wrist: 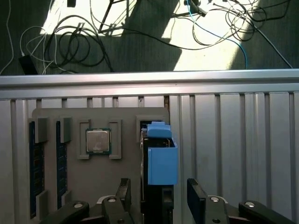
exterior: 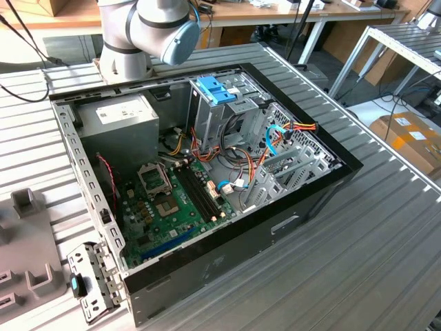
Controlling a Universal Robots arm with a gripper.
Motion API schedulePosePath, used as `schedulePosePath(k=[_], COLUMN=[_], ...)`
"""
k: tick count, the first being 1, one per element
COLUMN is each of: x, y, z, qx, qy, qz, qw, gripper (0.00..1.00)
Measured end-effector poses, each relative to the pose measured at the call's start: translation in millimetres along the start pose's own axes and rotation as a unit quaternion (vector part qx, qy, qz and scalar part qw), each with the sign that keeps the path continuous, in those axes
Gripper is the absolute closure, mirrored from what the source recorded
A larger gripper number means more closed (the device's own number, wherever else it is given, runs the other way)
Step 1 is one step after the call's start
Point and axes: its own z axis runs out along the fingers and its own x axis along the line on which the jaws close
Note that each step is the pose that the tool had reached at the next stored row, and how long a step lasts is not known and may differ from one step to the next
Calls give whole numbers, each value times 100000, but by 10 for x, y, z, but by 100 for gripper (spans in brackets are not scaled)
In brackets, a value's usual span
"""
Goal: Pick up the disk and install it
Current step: 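Pick up the disk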
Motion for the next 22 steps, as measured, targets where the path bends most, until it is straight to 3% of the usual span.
schedulePosePath(k=[6,10,22], x=[-5,-9,-25], y=[0,0,0], z=[0,0,-2], qx=[0,2,2], qy=[0,1,0], qz=[-1,-1,1], qw=[100000,100000,100000], gripper=[42,65,65])
